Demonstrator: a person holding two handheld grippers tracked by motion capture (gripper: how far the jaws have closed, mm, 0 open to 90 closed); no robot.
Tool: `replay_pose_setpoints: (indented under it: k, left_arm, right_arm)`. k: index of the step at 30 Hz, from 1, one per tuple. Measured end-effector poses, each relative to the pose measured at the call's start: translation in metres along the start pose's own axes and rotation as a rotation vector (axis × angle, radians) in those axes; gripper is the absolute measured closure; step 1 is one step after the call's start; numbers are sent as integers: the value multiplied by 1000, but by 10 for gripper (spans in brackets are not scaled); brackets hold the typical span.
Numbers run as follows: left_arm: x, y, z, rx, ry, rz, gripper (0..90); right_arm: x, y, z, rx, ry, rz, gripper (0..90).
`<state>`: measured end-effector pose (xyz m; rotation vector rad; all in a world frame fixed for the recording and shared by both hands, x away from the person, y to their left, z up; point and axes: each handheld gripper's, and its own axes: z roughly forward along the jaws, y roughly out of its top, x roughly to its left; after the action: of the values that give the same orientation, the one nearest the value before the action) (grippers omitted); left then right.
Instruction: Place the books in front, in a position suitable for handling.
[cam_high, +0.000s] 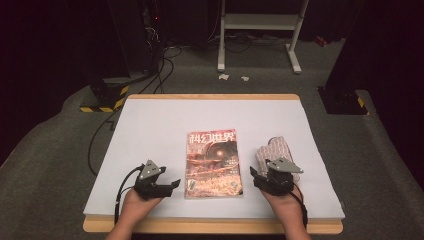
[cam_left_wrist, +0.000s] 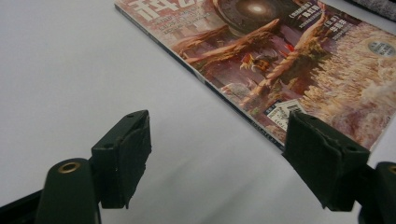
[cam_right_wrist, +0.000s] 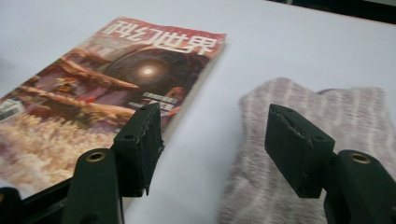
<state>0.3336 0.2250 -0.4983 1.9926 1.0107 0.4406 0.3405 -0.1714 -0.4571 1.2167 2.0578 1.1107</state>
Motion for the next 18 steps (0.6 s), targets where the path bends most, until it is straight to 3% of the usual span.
replay_pose_setpoints:
  k: [8,12,18]
  left_arm:
    - [-14,4,12,26,-19,17,235]
    - [-23,10,21,34,-36,30,235]
    - [-31,17,40,98,-38,58,237]
  right_arm:
    - [21,-3,12,15,71,-30,388]
    - [30,-9,24,52,98,-44,401]
    - [36,-20,40,121,109,-44,399]
